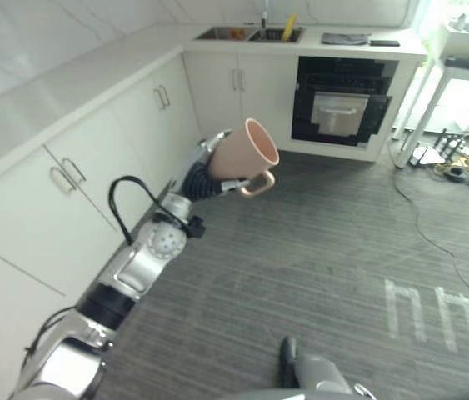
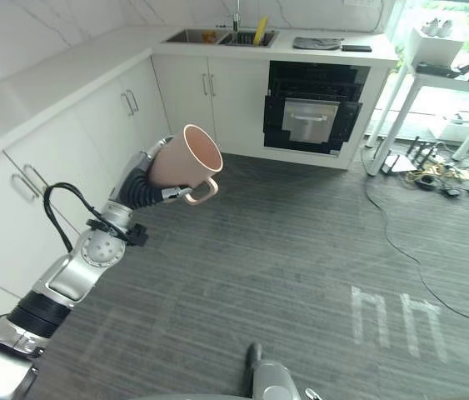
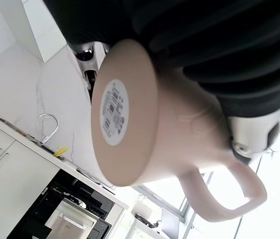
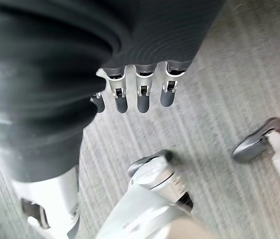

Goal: Place the dishes in the dishwasher.

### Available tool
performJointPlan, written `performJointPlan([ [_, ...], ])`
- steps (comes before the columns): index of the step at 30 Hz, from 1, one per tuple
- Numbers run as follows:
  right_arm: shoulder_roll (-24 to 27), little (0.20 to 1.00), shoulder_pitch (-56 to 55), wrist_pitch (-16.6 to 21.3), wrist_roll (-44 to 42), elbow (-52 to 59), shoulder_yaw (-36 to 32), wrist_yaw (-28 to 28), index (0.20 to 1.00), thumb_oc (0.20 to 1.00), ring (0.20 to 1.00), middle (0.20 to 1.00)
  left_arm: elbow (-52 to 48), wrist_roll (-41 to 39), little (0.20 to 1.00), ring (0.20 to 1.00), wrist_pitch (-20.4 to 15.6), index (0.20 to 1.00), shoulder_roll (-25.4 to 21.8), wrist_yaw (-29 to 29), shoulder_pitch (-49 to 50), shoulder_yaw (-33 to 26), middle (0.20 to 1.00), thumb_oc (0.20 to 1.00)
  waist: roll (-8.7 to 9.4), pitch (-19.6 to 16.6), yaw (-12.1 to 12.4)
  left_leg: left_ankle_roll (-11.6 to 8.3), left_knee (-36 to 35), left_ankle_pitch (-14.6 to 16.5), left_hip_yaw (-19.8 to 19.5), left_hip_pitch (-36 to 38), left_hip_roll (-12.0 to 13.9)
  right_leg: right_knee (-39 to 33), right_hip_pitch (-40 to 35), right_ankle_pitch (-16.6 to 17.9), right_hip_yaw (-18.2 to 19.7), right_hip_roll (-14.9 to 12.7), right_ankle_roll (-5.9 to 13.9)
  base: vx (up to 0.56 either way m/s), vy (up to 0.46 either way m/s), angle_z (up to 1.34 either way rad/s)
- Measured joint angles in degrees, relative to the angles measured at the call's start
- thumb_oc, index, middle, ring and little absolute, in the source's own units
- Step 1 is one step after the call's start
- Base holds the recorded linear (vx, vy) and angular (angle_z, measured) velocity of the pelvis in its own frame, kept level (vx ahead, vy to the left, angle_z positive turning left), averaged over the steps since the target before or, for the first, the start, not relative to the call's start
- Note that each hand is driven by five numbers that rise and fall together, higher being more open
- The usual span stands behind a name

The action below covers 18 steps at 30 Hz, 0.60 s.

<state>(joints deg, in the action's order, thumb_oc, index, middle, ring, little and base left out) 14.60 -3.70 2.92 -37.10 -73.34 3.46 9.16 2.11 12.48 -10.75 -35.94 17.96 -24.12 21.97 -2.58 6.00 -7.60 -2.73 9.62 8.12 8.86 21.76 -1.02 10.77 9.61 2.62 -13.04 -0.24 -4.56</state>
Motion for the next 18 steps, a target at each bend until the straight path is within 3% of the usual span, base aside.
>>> performJointPlan([
  [2, 0.2, 1.0, 0.3, 0.0, 0.5, 0.3, 0.7, 0.0, 1.0, 1.0, 1.0, 1.0, -0.3, 0.0, 0.2, 0.2, 0.1, 0.2, 0.0, 0.0, 0.1, -0.1, 0.2, 0.2, 0.16, -0.7, 0.1, -1.14, 9.6, -2.3, 1.6, -3.0, 1.7, -1.6, -3.3, -1.0, 1.0, 1.7, -1.37, 0.32, -0.309, -0.45],
  [3, 0.4, 1.0, 1.0, -0.3, 1.6, 0.8, 1.5, 0.2, 1.0, 1.0, 1.0, 1.0, -2.0, 0.0, 0.2, 0.2, 0.6, 0.2, -0.1, -0.1, 0.4, -1.3, 0.2, 0.2, 0.66, -1.1, 0.4, -1.56, 20.9, -6.8, 1.4, -7.7, 2.9, -2.5, -5.4, -2.5, 2.4, 2.7, -2.4, 0.31, -0.281, -0.38],
  [4, 0.5, 1.0, 1.3, -0.4, 2.0, 0.8, 2.0, 0.2, 1.0, 1.0, 1.0, 1.0, -2.5, 0.0, 0.2, 0.2, 0.6, 0.2, -0.1, -0.1, 0.5, -1.8, 0.2, 0.2, 0.92, -1.1, 0.5, -1.57, 24.3, -9.3, 1.3, -9.3, 3.3, -2.9, -6.1, -2.8, 2.9, 3.1, -2.75, 0.33, -0.3, -0.55],
  [5, 0.5, 1.0, 2.6, -1.5, 2.3, 0.7, 2.8, 0.4, 1.0, 1.0, 1.0, 1.0, -4.0, -0.1, 0.2, 0.2, 1.0, 0.2, -1.1, -0.2, 0.8, -2.9, 0.2, 0.2, 2.85, -1.2, 1.0, -1.84, 36.8, -9.7, 0.8, -16.6, 4.6, -3.2, -8.0, -4.1, 4.5, 3.1, -4.1, 0.38, -0.185, -0.54],
  [6, 0.4, 1.0, 3.5, -2.3, 2.2, 0.9, 2.7, 0.4, 1.0, 1.0, 1.0, 1.0, -4.2, -0.1, 0.2, 0.2, 1.4, 0.2, -2.4, -0.7, 1.3, -3.6, 0.2, 0.2, 5.31, -1.1, 2.1, -1.35, 44.7, -9.3, -0.3, -25.9, 5.9, -4.3, -10.5, -5.5, 6.3, 2.7, -5.31, 0.41, -0.085, -0.51],
  [7, 0.4, 1.0, 4.1, -2.6, 2.1, -0.1, 2.2, 0.4, 1.0, 1.0, 1.0, 1.0, -4.1, -0.1, 0.2, 0.2, 1.6, 0.2, -2.6, -1.1, 1.5, -4.0, 0.2, 0.2, 6.14, -0.7, 3.0, 1.13, 45.7, -7.5, -0.8, -30.2, 6.3, -5.9, -12.6, -5.7, 7.2, 2.9, -4.64, 0.54, 0.108, -0.64],
  [8, 0.6, 1.0, 4.5, -2.8, 2.1, -1.1, 2.3, 0.5, 1.0, 1.0, 1.0, 1.0, -3.6, -0.1, 0.2, 0.2, 1.8, 0.2, -3.1, -1.4, 2.7, -4.2, 0.2, 0.2, 6.82, -0.3, 4.8, 2.86, 37.0, -5.2, -0.5, -33.5, 6.1, -8.7, -16.6, -5.8, 8.8, 2.8, -3.92, 0.49, 0.19, -0.61],
  [9, 0.9, 1.0, 4.6, -3.3, 2.2, -1.5, 2.4, 0.5, 1.0, 1.0, 1.0, 1.0, -3.6, -0.1, 0.2, 0.2, 1.8, 0.2, -3.3, -1.3, 3.6, -4.4, 0.2, 0.2, 6.49, -0.4, 5.1, 2.82, 27.6, -5.4, -0.2, -34.8, 6.0, -10.6, -19.1, -7.1, 9.6, 3.1, -2.6, 0.45, 0.2, -0.61],
  [10, 1.3, 1.0, 4.7, -3.8, 2.2, -1.4, 2.7, 0.5, 1.0, 1.0, 1.0, 1.0, -3.6, -0.1, 0.2, 0.2, 1.8, 0.2, -3.2, -1.3, 3.7, -4.4, 0.2, 0.2, 6.01, -0.5, 5.1, 2.66, 22.0, -5.7, -0.1, -35.0, 5.9, -10.9, -20.3, -6.6, 9.5, 3.2, -3.42, 0.25, 0.127, -0.33],
  [12, 2.4, 1.0, 5.0, -5.3, 2.2, -1.7, 2.9, 0.3, 1.0, 1.0, 1.0, 1.0, -3.5, -0.1, 0.2, 0.2, 1.6, 0.2, -2.7, -1.1, 4.0, -4.4, 0.2, 0.2, 2.78, -0.9, 5.6, 0.4, 3.1, -8.5, -1.4, -36.0, 4.1, -12.9, -23.2, -7.3, 11.5, 4.4, -2.55, 0.42, 0.175, -0.37],
  [14, 2.7, 1.0, 5.7, -6.7, 2.2, -3.2, 3.4, 0.0, 1.0, 1.0, 1.0, 1.0, -2.5, -0.1, 0.2, 0.2, 1.5, 0.2, -1.7, -1.2, 4.1, -4.1, 0.2, 0.2, 1.38, -0.8, 6.7, 0.59, -10.2, -12.1, -3.4, -36.5, 2.0, -14.3, -24.5, -7.8, 13.6, 4.3, -1.73, 0.45, 0.18, -0.56],
  [17, 2.7, 1.0, 5.6, -7.2, 2.3, -3.9, 4.4, 0.0, 1.0, 1.0, 1.0, 1.0, -2.1, -0.1, 0.2, 0.2, 1.3, 0.2, -1.7, -1.1, 6.0, -4.5, 0.2, 0.2, 1.94, -0.5, 8.2, 0.6, -11.7, -14.0, -3.4, -38.3, 0.9, -14.7, -26.4, -8.3, 15.4, 3.6, -0.95, 0.39, 0.144, -0.66],
  [18, 2.8, 1.0, 5.4, -7.1, 2.6, -5.0, 4.4, -0.1, 1.0, 1.0, 1.0, 1.0, -2.0, 0.0, 0.2, 0.2, 0.4, 0.2, -1.7, -1.1, 8.2, -5.5, 0.2, 0.2, 2.55, -0.2, 8.8, 1.46, -11.5, -14.6, -1.2, -37.6, 0.2, -14.9, -28.4, -9.5, 15.5, 3.1, 1.05, 0.47, 0.178, -0.65],
])
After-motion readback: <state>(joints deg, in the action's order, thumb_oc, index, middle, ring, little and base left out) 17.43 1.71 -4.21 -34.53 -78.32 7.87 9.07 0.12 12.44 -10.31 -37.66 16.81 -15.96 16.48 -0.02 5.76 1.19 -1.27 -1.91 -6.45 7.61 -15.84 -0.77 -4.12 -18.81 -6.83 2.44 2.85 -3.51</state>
